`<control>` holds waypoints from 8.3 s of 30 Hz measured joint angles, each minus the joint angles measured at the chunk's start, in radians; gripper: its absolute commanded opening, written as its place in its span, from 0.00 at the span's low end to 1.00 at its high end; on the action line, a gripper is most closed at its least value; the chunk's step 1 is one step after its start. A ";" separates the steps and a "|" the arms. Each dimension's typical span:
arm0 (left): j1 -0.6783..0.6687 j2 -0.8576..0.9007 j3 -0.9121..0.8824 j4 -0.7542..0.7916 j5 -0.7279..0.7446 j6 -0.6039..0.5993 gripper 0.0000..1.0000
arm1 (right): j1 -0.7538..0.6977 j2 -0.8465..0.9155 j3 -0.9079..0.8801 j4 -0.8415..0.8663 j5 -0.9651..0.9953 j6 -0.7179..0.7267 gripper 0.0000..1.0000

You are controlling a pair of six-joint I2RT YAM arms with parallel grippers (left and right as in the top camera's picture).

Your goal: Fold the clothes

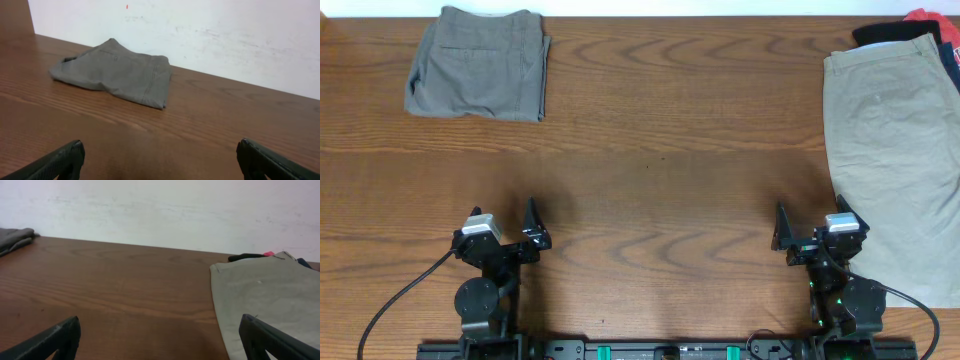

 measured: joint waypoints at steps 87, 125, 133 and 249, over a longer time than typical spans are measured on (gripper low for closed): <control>0.000 0.000 0.000 0.000 0.000 0.000 0.98 | -0.083 2.083 1.543 -0.303 0.476 -0.027 0.99; 0.000 0.000 0.000 0.000 0.000 0.000 0.98 | -0.168 2.296 1.608 -0.158 0.511 -0.098 0.72; 0.000 0.000 0.000 0.000 0.000 0.000 0.98 | -0.179 2.301 1.609 -0.167 0.496 -0.102 0.38; 0.000 0.000 0.000 0.000 0.000 0.000 0.98 | 0.129 1.760 1.503 -1.138 -0.074 0.377 0.65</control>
